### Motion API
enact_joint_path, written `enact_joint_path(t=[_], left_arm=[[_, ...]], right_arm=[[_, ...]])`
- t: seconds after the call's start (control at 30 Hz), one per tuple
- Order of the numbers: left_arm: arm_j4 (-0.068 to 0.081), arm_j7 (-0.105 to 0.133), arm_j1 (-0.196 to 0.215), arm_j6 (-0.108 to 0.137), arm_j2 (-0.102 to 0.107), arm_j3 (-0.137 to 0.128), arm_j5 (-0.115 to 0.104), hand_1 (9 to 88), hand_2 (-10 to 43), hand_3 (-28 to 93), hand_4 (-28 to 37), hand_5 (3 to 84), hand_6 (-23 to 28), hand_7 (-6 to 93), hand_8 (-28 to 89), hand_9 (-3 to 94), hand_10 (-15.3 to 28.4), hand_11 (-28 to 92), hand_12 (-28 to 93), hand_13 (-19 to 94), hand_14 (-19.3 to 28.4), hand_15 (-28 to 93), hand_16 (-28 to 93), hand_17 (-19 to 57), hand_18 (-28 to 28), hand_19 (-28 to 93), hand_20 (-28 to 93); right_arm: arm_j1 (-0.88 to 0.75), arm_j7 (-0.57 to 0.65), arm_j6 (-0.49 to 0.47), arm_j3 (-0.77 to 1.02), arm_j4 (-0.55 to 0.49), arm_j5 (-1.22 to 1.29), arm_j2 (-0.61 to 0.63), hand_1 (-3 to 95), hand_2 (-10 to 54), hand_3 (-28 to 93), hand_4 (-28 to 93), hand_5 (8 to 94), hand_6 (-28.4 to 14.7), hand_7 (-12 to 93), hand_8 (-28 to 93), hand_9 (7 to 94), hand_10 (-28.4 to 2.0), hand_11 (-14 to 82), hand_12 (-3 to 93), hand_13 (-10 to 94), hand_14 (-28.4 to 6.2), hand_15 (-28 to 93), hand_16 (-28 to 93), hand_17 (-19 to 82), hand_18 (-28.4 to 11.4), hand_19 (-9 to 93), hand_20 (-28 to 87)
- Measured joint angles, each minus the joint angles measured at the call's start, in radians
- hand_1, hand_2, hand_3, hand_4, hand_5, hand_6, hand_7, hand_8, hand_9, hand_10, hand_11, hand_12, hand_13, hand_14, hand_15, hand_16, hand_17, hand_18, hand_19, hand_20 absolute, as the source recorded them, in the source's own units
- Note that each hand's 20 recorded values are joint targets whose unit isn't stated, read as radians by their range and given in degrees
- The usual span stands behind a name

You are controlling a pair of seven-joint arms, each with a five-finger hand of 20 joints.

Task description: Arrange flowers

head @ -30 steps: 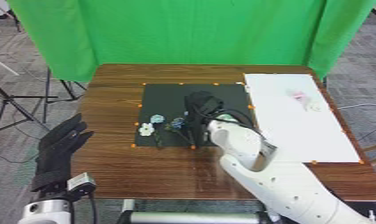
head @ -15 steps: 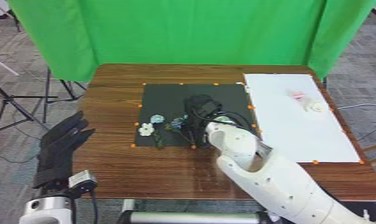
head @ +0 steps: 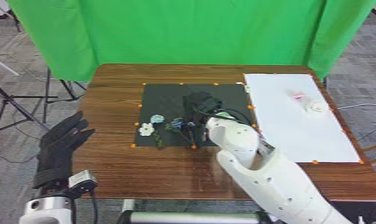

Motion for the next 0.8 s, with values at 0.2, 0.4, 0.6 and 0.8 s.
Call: enact_joint_path(t=[0.2,0.4,0.6,0.8], left_arm=[[0.000,0.000,0.000,0.000,0.000,0.000,0.000,27.3,4.7,84,-17.3,38.2,9.8,16.5,-11,31.2,19.1,36,5,24,26.9,66,-18,-9.2,21.7,61,4],[0.000,-0.002,0.002,0.000,-0.002,-0.002,0.000,27.4,4.8,84,-17.6,38.1,9.8,16.5,-11,31.1,19.1,36,5,24,27.0,66,-18,-9.2,21.7,61,4],[-0.003,0.011,0.020,0.010,0.002,-0.003,-0.010,27.3,4.9,84,-17.6,38.1,9.8,16.4,-11,31.1,19.1,36,5,24,26.9,66,-18,-9.2,21.7,61,4],[-0.009,0.038,0.045,0.032,0.020,-0.002,-0.030,27.2,4.8,84,-17.7,38.1,9.8,16.4,-11,31.1,19.1,36,5,24,27.0,66,-18,-9.2,21.7,61,4]], right_arm=[[-0.011,-0.013,-0.026,0.004,-0.008,-0.017,-0.022,31.1,-2.8,83,-26,69.3,-3.3,21,-13,68.7,-15.1,33.9,20.5,64,-10.7,69,16,38,-19.6,93,13],[-0.017,-0.013,-0.040,0.003,-0.014,-0.017,-0.024,29.5,-2.0,83,-25,68.8,-3.6,21,-13,67.7,-15.7,33.6,20.4,64,-11.2,69,16,37,-19.8,93,13],[0.010,0.002,-0.040,-0.031,-0.050,0.019,0.021,28.2,-0.8,82,-25,66.3,-4.3,20,-12,64.5,-16.9,31.8,20.0,62,-12.1,69,16,36,-20.3,93,12],[0.064,0.008,-0.044,-0.026,-0.133,0.128,0.133,27.3,-0.5,83,-25,60.8,-5.3,18,-12,60.1,-18.0,27.8,18.8,59,-12.8,70,15,34,-20.4,93,9]])
